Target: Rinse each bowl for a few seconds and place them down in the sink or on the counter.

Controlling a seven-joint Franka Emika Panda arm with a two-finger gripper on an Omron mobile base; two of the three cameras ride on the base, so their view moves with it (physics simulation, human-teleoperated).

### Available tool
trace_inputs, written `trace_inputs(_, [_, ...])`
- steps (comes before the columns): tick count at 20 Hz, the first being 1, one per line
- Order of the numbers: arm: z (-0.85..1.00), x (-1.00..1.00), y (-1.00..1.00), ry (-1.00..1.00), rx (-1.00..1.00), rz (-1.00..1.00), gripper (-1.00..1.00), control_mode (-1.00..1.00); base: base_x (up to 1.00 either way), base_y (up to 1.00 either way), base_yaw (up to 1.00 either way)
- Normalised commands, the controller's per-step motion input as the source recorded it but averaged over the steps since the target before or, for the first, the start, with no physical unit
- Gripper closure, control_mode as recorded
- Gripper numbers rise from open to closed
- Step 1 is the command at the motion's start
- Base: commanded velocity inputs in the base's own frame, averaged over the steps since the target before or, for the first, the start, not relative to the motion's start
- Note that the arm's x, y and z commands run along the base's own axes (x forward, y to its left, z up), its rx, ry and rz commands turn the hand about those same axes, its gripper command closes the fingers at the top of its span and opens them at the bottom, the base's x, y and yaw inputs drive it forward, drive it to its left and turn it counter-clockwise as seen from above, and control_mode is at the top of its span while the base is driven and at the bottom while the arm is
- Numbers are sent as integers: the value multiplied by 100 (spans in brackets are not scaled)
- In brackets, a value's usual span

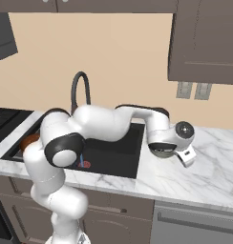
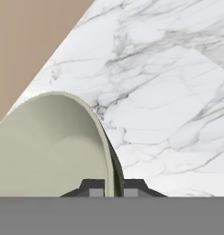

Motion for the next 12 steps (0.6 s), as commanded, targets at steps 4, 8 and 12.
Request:
trace_inputs(4, [13, 0, 16, -6, -1, 2, 100, -100, 0, 0, 0])
trace_inputs(8, [11, -3, 21, -6, -2, 4, 100, -100, 0, 0, 0])
trace_inputs(12, [9, -5, 22, -5, -1, 4, 100, -100, 0, 0, 0])
